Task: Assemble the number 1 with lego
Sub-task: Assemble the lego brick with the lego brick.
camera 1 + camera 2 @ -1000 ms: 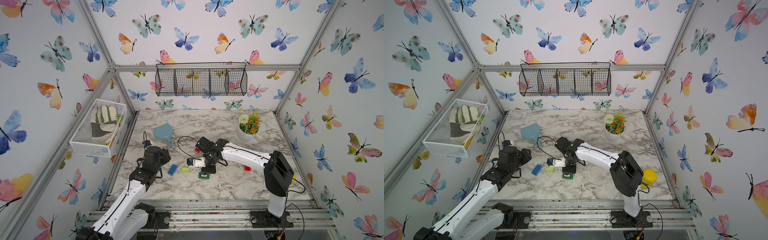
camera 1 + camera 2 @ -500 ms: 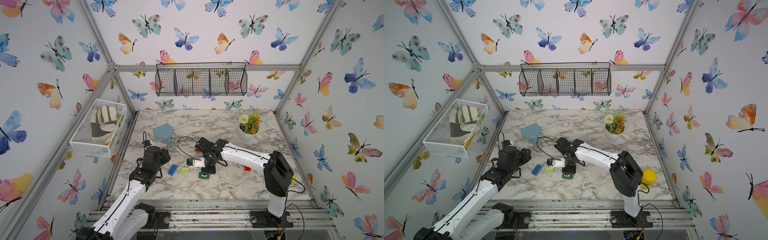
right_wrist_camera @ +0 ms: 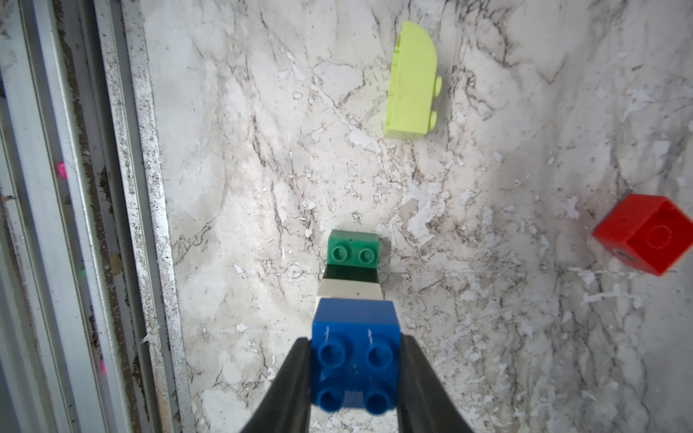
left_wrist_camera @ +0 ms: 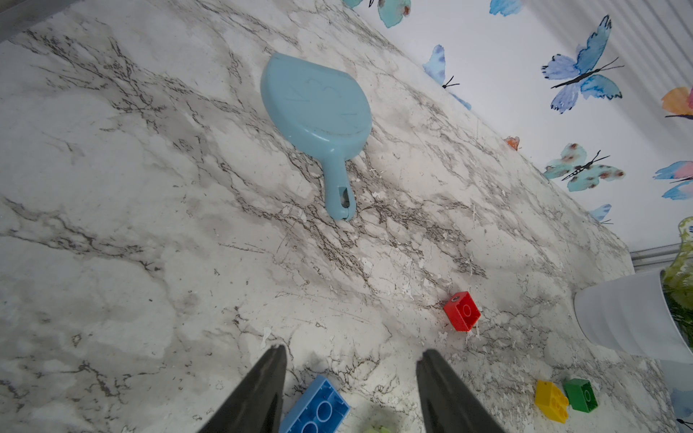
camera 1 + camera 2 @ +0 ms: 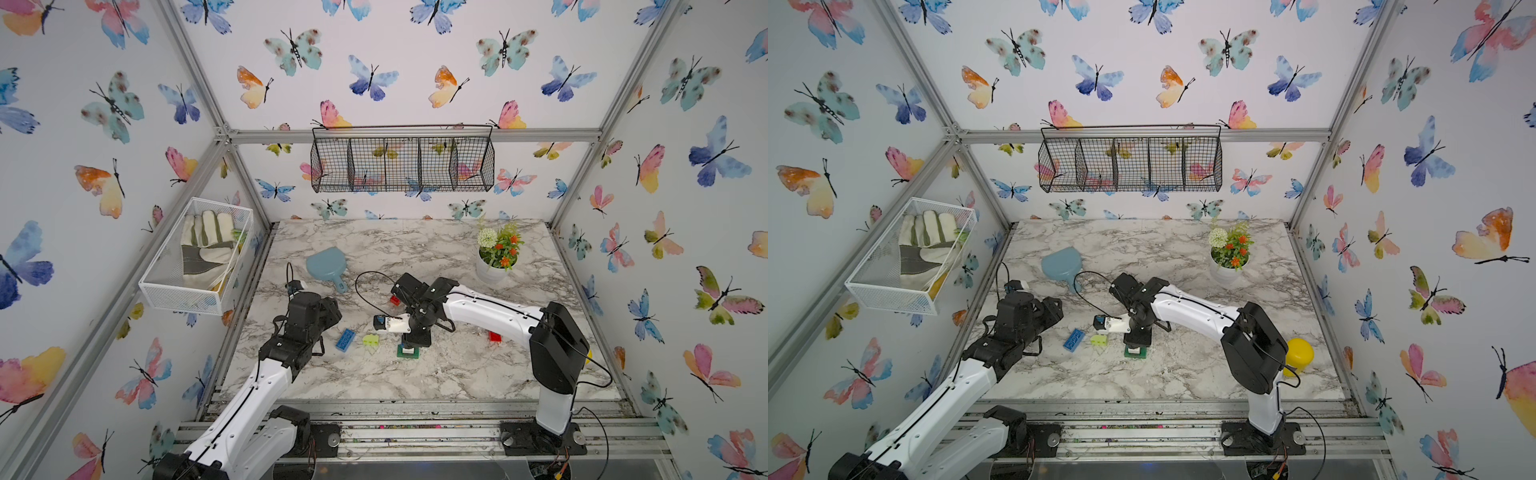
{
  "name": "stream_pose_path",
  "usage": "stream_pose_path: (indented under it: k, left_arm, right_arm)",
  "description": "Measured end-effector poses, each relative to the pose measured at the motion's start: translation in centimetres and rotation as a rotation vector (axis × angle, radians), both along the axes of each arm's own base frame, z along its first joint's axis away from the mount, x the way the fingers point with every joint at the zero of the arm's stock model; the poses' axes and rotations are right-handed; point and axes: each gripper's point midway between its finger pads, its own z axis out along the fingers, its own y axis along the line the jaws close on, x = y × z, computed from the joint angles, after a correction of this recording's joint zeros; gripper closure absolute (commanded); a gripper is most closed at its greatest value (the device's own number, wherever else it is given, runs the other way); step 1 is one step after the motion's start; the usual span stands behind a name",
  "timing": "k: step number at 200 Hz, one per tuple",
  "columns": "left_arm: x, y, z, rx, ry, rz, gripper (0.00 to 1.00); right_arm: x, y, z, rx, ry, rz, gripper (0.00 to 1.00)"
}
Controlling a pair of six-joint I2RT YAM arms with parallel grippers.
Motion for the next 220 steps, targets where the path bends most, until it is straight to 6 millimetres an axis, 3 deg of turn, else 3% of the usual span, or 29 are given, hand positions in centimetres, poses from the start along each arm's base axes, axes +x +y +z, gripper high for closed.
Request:
stream_pose_path:
  k: [186,200,220]
  left_arm:
    - [0.1,0.2,-0.1,0.003,0.005,-0.001,0.39]
    - [0.1,0.1,-0.3,0.006,0.009,-0.009,0.38]
    - [0.1,-0.1,-0.5,0.013,0.02,-0.026,0.36]
  right_arm:
    - [-0.1,-0.9,-1.1,0.036,0.003,-0.023,0.98]
    - [-0.1,-0.8,-1.1,0.042,0.005,-0.022,0.9]
    - [-0.1,-0.7,-1.0,0.046,0.011,-0.024,0.67]
